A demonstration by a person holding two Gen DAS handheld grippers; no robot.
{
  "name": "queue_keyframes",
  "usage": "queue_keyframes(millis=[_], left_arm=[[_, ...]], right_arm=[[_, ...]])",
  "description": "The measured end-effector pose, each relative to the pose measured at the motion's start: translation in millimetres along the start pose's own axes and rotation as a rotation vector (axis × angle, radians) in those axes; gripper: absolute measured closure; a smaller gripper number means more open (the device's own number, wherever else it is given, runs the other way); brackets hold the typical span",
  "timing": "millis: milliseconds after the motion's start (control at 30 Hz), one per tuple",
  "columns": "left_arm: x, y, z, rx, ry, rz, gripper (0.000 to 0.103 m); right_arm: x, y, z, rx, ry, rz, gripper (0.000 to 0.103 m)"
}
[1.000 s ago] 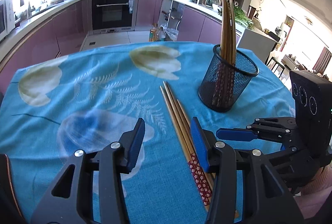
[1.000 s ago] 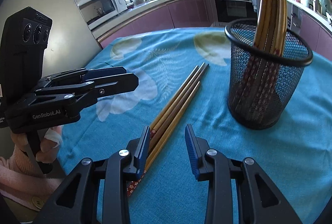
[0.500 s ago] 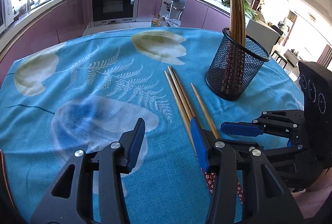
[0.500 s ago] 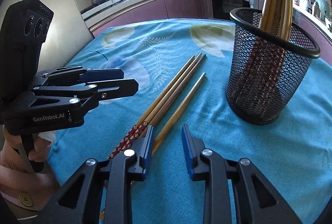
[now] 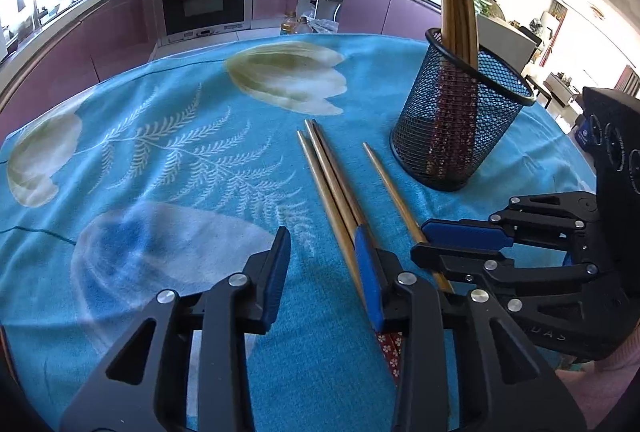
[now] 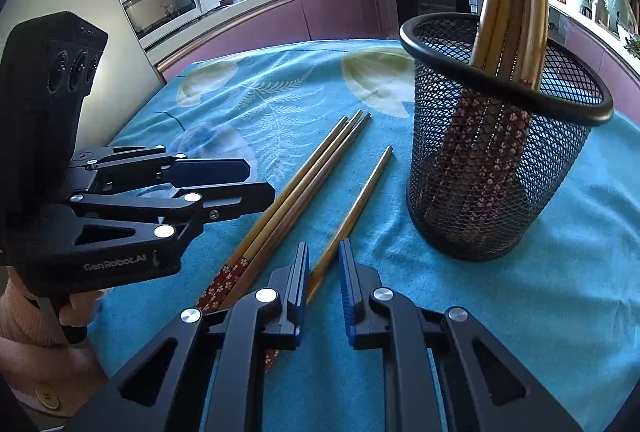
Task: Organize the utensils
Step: 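Withdraw both grippers from the cup back toward the remaining chopsticks, then grasp a chopstick with the left gripper while the right gripper grasps another chopstick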
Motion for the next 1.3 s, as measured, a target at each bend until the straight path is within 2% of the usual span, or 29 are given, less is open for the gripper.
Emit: queue_keyframes(millis=[233,567,733,867,1167,1300], left_arm=[[4,-13,0,0.015,-0.012,-0.012,0.072],[2,-17,2,0.031,-0.033,-0.026,0.079],[4,-19,1,0.027,-0.018,-0.030,0.081],[5,-22,1,0.032,-0.015,-0.030,0.086],[3,-19,-1,0.023,0.034,-0.029,0.095],[2,-17,-3,0.022,0.047,-0.026,0.095]], right_arm=[[1,-1,1,0.005,-0.002,0.002,0.089],[2,-1,2,-0.005,-0.003,0.000,0.090],[6,-6,2,-0.016,-0.011,0.003,0.090],[8,-8,3,-0.015,-0.026,0.010,0.090],[6,-3,10,0.026,-0.097,0.026,0.096],[7,1,12,0.030,-0.106,0.031,0.097]])
Point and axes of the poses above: each gripper's, at about its wrist camera, not at the fingertips, and y roughly against the way its jaws point, z to its right, x to its top, the point moved 9 cm from there along -y, roughly the way its jaws point, and after that the axes turned 9 degrees about x, right-handed, at the moved point
